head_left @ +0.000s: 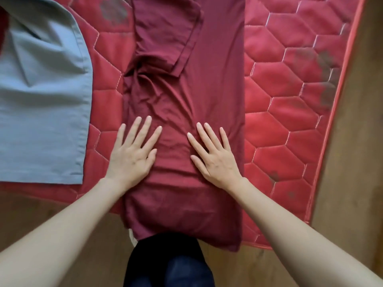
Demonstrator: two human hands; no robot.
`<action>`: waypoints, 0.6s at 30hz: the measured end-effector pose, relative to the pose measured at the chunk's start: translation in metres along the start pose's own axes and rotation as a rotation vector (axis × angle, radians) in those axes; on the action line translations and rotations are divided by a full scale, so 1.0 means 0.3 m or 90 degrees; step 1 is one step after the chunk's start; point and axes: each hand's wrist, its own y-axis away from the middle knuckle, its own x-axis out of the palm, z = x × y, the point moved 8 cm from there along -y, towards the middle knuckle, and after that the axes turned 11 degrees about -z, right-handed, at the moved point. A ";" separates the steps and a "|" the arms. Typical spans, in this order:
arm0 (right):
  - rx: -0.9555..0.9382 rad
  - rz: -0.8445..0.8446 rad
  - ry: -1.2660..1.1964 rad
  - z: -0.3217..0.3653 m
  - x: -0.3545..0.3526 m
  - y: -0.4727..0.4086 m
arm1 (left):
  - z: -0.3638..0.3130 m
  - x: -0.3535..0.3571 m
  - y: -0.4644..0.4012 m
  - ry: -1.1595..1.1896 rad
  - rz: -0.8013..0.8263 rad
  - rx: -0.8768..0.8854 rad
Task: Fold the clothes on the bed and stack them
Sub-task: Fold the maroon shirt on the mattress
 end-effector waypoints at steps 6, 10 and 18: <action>0.023 0.018 0.006 0.111 -0.007 0.304 | 0.022 -0.040 0.230 0.014 0.006 0.003; 0.013 0.044 0.003 0.165 -0.020 0.423 | 0.008 -0.062 0.339 0.011 0.048 0.077; -0.044 0.041 -0.048 0.166 -0.155 0.436 | 0.015 -0.093 0.466 -0.017 0.182 0.258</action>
